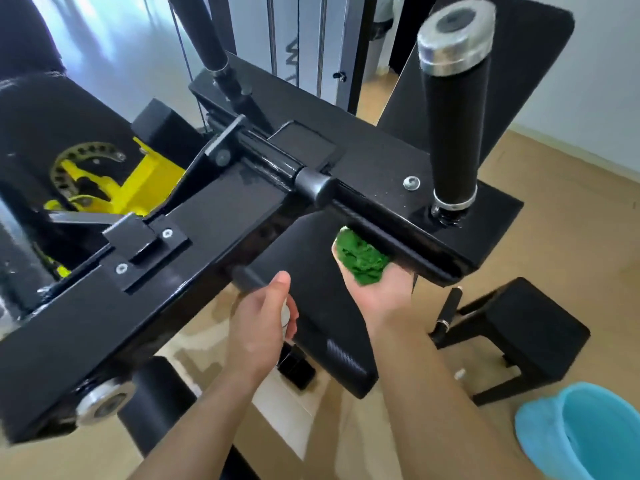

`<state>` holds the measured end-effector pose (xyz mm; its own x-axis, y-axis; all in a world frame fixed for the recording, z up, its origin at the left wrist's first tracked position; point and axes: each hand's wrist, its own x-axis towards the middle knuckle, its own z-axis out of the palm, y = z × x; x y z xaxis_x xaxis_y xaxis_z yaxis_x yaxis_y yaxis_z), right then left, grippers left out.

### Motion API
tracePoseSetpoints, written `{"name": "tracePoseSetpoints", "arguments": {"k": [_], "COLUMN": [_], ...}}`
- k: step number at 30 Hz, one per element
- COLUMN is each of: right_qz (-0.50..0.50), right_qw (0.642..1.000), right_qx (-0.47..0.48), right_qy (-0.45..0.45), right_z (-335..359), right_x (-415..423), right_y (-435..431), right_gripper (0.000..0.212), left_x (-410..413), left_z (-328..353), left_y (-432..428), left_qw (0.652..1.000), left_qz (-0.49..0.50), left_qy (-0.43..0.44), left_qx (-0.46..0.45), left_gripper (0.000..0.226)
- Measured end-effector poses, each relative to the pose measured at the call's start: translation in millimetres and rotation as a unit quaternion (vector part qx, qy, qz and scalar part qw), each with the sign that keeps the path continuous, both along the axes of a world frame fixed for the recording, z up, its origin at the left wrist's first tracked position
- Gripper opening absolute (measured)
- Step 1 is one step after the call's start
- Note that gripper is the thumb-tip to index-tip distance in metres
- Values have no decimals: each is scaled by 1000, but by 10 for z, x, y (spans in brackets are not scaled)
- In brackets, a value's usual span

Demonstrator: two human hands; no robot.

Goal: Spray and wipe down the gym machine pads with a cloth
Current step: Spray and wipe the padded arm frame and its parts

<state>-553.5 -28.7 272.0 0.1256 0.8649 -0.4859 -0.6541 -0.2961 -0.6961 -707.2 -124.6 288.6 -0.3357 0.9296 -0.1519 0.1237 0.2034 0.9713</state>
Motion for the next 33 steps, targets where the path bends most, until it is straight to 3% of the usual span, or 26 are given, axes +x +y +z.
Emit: {"name": "tracePoseSetpoints", "arguments": {"k": [1,2,4,6,7,8,9,10,12,15,18,24,31,33], "right_qz": [-9,-50,-82,-53,-67,-60,-67,-87,-106,-111,-101,-115,-88,-79], "right_qw": [1000,988,987,996,997,997,993,989,984,986,982,977,977,978], "right_qx": [22,26,-1,64,34,20,14,40,15,8,51,64,60,55], "right_qy": [-15,144,142,33,15,37,101,110,140,124,153,166,185,182], "right_z": [49,158,249,371,435,473,517,644,810,1257,1675,2362,2765,2781], "right_x": [66,123,159,141,89,8,-87,-222,-438,-814,-1108,-1669,-2297,-2502], "right_y": [-129,-280,-518,-855,-978,-1119,-1258,-1406,-1644,-1993,-2217,-2071,-1238,-970], "right_gripper": [18,22,26,8,21,43,40,25,53,39,40,40,37,38], "left_x": [3,6,8,5,-6,-20,-38,-61,-150,-378,-737,-1515,-2278,-2496], "left_z": [-6,-17,-13,39,76,130,193,267,470,857,1255,2090,2779,2815], "left_y": [-20,-57,-178,-321,-391,-473,-562,-663,-927,-1268,-1438,-1108,40,385], "left_qw": [1000,999,997,993,990,988,984,982,976,964,958,966,974,976], "left_qz": [-15,-35,-75,-118,-138,-155,-173,-186,-214,-251,-257,-211,-163,-166], "left_qy": [3,6,10,10,3,-9,-20,-25,-28,-76,-107,-99,-88,-50], "left_qx": [4,7,8,17,21,25,28,30,30,44,69,108,128,133], "left_gripper": [67,68,69,71,73,73,73,72,69,67,72,67,62,66]}}
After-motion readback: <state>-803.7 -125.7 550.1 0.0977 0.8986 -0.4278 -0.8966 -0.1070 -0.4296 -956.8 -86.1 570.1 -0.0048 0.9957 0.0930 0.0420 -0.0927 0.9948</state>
